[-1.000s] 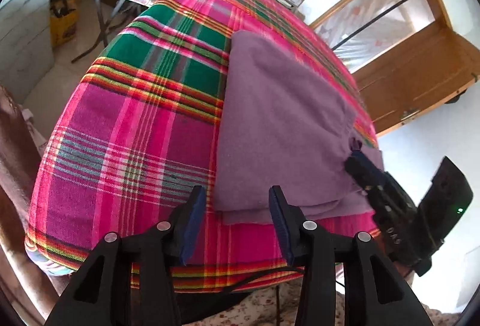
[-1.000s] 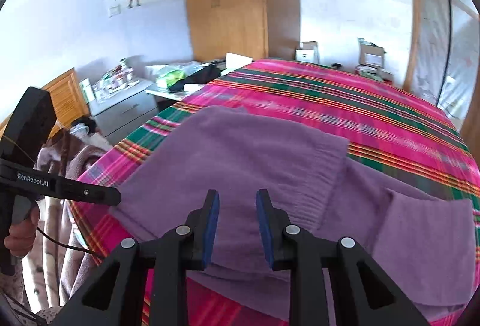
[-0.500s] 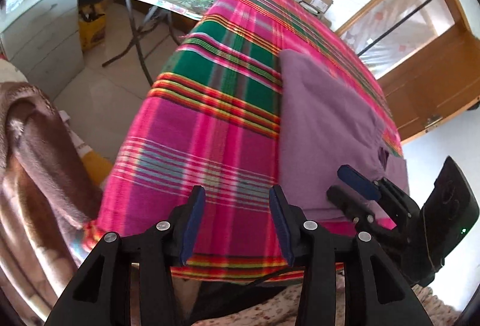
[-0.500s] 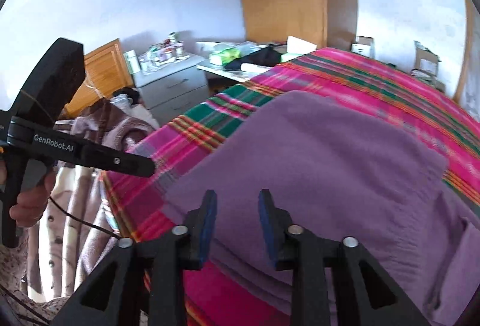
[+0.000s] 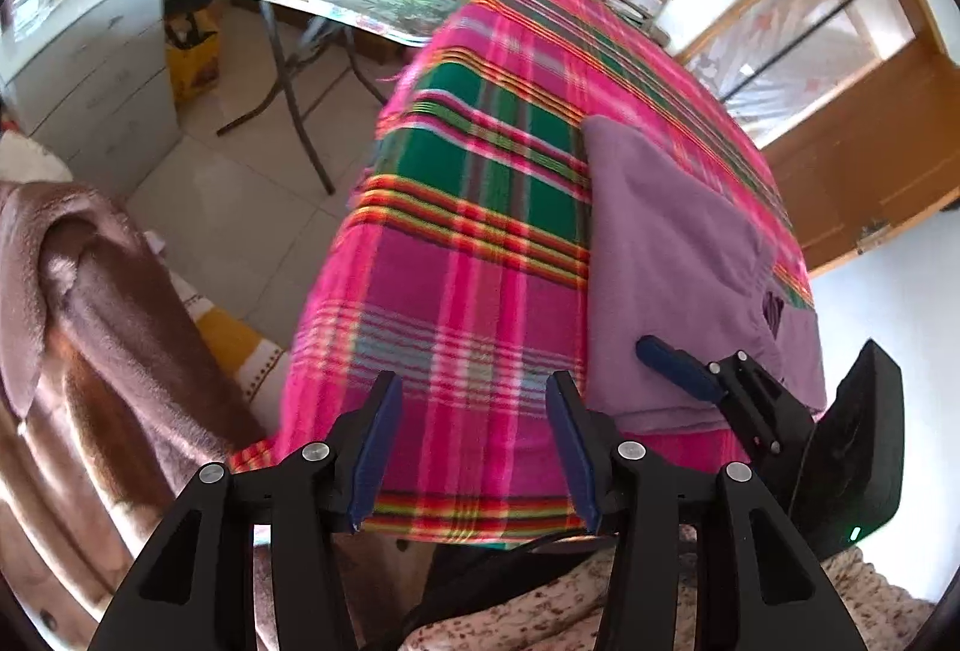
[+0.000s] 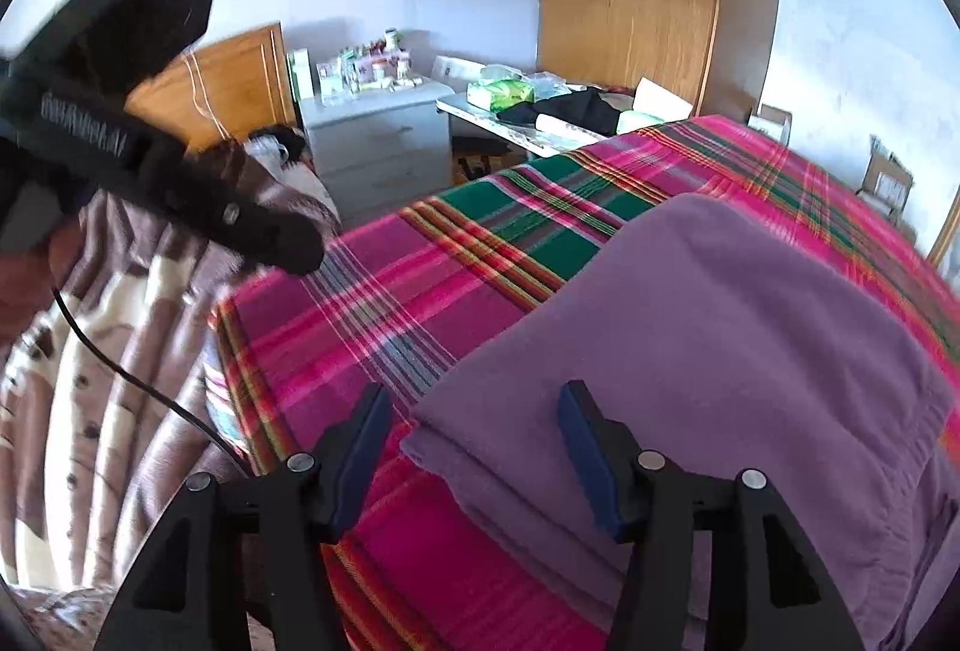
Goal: Fold clothes
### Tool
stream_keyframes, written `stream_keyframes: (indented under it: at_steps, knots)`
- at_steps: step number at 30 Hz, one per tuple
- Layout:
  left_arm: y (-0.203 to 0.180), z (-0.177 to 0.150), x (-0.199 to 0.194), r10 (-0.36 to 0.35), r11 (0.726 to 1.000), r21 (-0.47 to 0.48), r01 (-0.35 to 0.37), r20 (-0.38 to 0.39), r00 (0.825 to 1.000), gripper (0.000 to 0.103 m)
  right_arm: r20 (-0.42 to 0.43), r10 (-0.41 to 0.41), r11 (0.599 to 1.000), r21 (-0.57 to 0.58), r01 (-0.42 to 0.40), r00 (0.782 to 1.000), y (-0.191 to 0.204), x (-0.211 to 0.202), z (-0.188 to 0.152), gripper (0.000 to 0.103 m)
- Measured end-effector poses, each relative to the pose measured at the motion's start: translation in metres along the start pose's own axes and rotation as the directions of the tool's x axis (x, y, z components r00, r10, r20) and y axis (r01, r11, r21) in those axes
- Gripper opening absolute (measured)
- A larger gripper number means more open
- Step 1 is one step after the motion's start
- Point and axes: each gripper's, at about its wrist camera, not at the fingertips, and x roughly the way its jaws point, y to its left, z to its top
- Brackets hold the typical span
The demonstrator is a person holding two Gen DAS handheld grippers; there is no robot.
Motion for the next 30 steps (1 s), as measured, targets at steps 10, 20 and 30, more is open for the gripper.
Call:
stream_keyframes:
  at_steps: [10,20,30]
  knots:
    - [-0.020,0.040,0.041,-0.173,0.985,-0.023,0.171,-0.056,0.983,0.052,-0.006,-0.099,0.995,-0.026,0.099,0.995,0.004,-0.005,-0.003,0.041]
    - [-0.050,0.081,0.071,-0.245,0.965,0.063,0.255,-0.128,0.961,0.053,0.016,-0.066,0.997,0.032,0.066,0.998,-0.010,-0.018,-0.004,0.019]
    - [-0.050,0.112,0.102,-0.281,0.960,-0.039,0.278,-0.180,0.943,0.053,0.120,-0.013,0.996,0.086,0.003,0.993,-0.027,-0.050,-0.005,0.018]
